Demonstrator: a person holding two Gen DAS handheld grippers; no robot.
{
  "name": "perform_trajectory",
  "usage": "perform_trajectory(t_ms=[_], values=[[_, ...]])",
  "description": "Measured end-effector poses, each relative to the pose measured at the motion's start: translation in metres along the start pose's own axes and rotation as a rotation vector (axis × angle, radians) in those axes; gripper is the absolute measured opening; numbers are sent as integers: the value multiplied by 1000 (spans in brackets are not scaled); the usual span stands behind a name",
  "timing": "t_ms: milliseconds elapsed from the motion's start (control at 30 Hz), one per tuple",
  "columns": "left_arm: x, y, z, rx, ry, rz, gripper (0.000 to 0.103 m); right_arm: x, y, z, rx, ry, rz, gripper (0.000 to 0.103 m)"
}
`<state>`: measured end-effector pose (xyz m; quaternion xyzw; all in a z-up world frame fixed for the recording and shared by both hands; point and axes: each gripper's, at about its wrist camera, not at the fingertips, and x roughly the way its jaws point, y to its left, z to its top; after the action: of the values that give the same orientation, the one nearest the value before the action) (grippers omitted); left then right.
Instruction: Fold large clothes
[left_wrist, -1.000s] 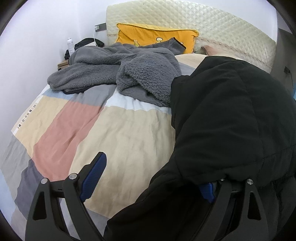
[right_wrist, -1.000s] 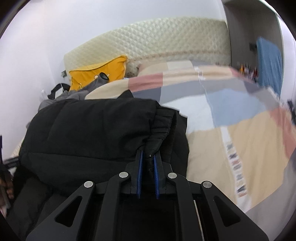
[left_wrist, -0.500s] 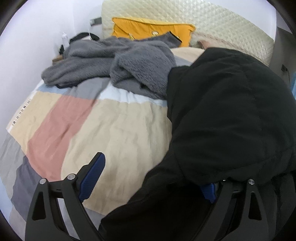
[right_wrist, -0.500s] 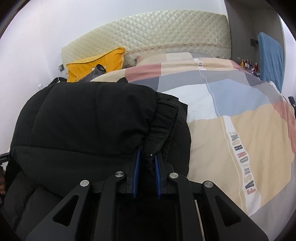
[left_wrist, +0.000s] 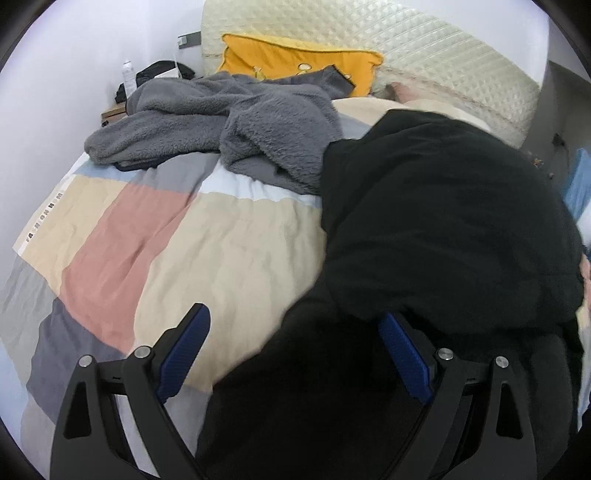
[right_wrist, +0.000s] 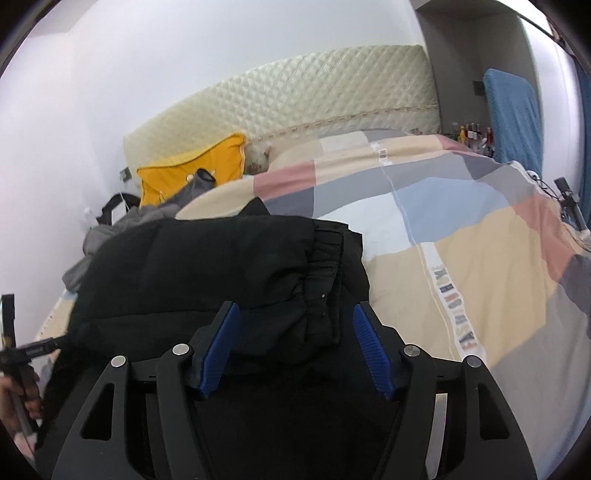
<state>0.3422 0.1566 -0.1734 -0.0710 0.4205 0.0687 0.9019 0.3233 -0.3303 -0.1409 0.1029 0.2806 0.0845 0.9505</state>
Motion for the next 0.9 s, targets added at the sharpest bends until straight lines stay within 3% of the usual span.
perform_trajectory(t_ms=[200, 400, 567, 700, 900], values=[[-63, -12, -11, 46, -101, -46, 93, -65, 23, 1, -19, -60, -4, 63], [-129, -21, -9, 72, -165, -87, 93, -145, 49, 20, -19, -181, 35, 65], [-202, -9, 3, 27, -220, -166, 93, -220, 79, 39, -64, -284, 60, 66], [-255, -3, 8, 59, -271, -154, 93, -275, 102, 46, -102, -373, 75, 69], [-335, 21, 10, 38, -316, -180, 94, -341, 134, 49, -168, -402, 62, 69]])
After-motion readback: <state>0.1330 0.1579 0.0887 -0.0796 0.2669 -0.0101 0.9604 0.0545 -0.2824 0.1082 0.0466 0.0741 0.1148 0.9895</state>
